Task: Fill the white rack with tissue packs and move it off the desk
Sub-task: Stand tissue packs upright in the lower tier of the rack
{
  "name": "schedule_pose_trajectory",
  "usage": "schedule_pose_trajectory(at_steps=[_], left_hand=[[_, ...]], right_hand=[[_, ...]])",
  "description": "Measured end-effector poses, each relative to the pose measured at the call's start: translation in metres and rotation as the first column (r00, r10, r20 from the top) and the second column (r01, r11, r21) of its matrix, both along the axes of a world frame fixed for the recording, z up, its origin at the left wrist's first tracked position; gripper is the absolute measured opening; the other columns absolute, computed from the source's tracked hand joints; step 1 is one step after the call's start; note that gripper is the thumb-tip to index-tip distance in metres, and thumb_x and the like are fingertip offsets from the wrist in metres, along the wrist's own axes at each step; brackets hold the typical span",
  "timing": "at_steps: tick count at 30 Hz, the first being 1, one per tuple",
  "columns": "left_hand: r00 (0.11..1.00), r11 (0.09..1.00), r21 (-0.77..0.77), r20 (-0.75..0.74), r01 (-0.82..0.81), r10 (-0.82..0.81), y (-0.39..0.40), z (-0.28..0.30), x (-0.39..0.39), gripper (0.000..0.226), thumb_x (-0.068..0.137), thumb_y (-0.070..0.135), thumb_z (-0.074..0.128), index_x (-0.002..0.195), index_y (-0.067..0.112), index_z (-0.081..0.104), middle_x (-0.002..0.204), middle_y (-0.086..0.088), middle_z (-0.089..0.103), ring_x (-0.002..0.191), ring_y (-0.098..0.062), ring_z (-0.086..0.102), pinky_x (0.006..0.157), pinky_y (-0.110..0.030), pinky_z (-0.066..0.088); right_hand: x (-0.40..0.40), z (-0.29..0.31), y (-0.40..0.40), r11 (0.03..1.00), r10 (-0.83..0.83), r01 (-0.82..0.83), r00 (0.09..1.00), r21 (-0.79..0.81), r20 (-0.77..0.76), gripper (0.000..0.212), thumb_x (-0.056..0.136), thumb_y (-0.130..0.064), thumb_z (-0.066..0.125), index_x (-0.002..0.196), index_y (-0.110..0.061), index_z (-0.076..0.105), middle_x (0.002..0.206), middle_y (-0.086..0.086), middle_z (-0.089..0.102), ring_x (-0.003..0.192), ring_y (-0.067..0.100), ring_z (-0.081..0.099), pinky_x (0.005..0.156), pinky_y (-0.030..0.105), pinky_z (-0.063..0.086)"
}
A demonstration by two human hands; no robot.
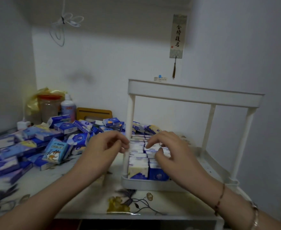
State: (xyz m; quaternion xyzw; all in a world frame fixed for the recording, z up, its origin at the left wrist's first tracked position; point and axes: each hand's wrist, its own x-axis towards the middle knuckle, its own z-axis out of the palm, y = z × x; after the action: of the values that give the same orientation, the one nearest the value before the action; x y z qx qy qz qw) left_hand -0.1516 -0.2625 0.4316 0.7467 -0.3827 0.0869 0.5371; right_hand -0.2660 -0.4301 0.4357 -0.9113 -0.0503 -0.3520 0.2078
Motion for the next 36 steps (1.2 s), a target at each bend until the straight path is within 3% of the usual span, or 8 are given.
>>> schedule_pose_trajectory(at_steps=[6,9,13,19,24,30,34,36], left_hand=[[0.953,0.949,0.096,0.087,-0.299,0.291,0.059,-0.032,0.059,0.029,0.092,0.003,0.051,0.079,0.024,0.065,0.079,0.012,0.067,0.073,-0.004,0.062,0.067,-0.021,0.048],[0.878,0.873,0.140,0.184,-0.467,0.441,0.081,-0.053,0.085,0.013,0.091,0.015,0.057,0.100,0.023,0.062,0.101,0.005,0.066,0.094,-0.014,0.060,0.074,-0.022,0.046],[0.792,0.785,0.137,0.216,-0.604,0.572,0.103,-0.077,0.115,0.045,0.087,0.034,0.064,0.127,0.019,0.049,0.124,-0.001,0.053,0.116,-0.023,0.048,0.092,-0.038,0.044],[0.758,0.741,0.202,0.009,-0.640,0.652,0.102,-0.086,0.148,0.089,0.071,0.055,0.073,0.141,0.016,0.034,0.137,-0.005,0.048,0.123,-0.027,0.046,0.098,-0.042,0.045],[0.760,0.743,0.211,0.003,-0.635,0.650,0.104,-0.092,0.156,0.083,0.073,0.034,0.074,0.142,0.017,0.031,0.137,-0.005,0.045,0.122,-0.026,0.044,0.098,-0.041,0.044],[0.794,0.788,0.150,-0.025,-0.597,0.607,0.106,-0.095,0.157,0.055,0.076,0.010,0.066,0.124,0.020,0.041,0.121,-0.004,0.051,0.111,-0.023,0.052,0.088,-0.041,0.049],[0.800,0.810,0.039,-0.136,-0.586,0.585,0.108,-0.091,0.155,0.051,0.078,0.007,0.065,0.119,0.023,0.039,0.113,-0.002,0.055,0.099,-0.018,0.056,0.081,-0.038,0.052],[0.804,0.819,0.032,-0.171,-0.573,0.569,0.108,-0.089,0.155,0.052,0.076,0.009,0.068,0.112,0.026,0.034,0.105,-0.001,0.056,0.092,-0.019,0.058,0.076,-0.039,0.054]], right_hand=[[0.048,-0.015,0.052,0.982,0.181,-0.181,0.983,-0.044,-0.020,0.029,0.080,-0.025,0.036,0.094,-0.023,0.061,0.099,-0.012,0.057,0.104,0.003,0.048,0.095,0.013,0.033],[0.076,-0.025,0.076,0.971,0.233,-0.236,0.971,-0.043,-0.059,0.021,0.085,-0.018,0.042,0.097,-0.021,0.060,0.100,-0.009,0.055,0.104,0.002,0.046,0.092,0.011,0.032],[0.122,-0.039,0.104,0.972,0.227,-0.231,0.970,-0.043,-0.090,0.016,0.089,-0.014,0.047,0.099,-0.022,0.056,0.104,-0.009,0.051,0.107,0.005,0.043,0.087,0.006,0.028],[0.192,-0.048,0.125,0.995,0.096,-0.089,0.978,0.046,-0.184,0.019,0.089,-0.016,0.049,0.107,-0.022,0.053,0.111,-0.004,0.048,0.113,0.015,0.041,0.091,0.029,0.040],[0.237,-0.042,0.126,0.996,-0.013,0.036,0.961,0.079,-0.276,0.035,0.087,-0.013,0.054,0.120,-0.020,0.049,0.123,0.004,0.044,0.120,0.024,0.039,0.096,0.035,0.041],[0.264,-0.041,0.117,0.994,-0.072,0.027,0.881,-0.101,-0.468,0.069,0.083,-0.021,0.062,0.143,-0.020,0.028,0.148,0.009,0.030,0.134,0.035,0.028,0.110,0.043,0.030],[0.271,-0.041,0.115,0.979,-0.139,0.058,0.895,-0.197,-0.425,0.059,0.085,-0.027,0.063,0.137,-0.022,0.035,0.134,0.012,0.038,0.126,0.034,0.035,0.102,0.041,0.036],[0.269,-0.040,0.116,0.987,-0.115,0.055,0.891,-0.148,-0.440,0.057,0.083,-0.035,0.066,0.131,-0.021,0.039,0.127,0.012,0.040,0.121,0.032,0.037,0.098,0.039,0.038]])
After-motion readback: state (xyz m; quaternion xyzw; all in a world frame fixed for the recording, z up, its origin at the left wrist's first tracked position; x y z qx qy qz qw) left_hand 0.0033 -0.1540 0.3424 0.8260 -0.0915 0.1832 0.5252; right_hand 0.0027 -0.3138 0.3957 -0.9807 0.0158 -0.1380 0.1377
